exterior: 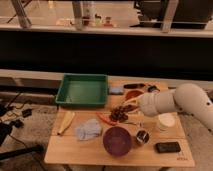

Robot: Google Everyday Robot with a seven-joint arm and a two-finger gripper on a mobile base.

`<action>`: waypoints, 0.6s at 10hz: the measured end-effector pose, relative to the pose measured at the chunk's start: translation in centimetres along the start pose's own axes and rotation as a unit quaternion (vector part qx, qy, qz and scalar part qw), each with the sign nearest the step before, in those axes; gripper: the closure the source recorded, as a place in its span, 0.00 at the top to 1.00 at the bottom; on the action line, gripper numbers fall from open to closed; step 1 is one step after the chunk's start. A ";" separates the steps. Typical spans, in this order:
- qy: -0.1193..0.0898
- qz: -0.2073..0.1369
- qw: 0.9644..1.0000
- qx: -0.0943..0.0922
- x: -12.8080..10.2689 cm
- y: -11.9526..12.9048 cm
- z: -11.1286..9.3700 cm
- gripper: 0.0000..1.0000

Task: Place grapes in plastic cup

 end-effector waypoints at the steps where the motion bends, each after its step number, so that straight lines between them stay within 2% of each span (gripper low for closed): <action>1: -0.001 -0.001 1.000 -0.001 -0.1 -0.1 0.2 0.19; 6: -0.001 -0.001 1.000 -0.001 -0.1 -0.1 0.2 0.19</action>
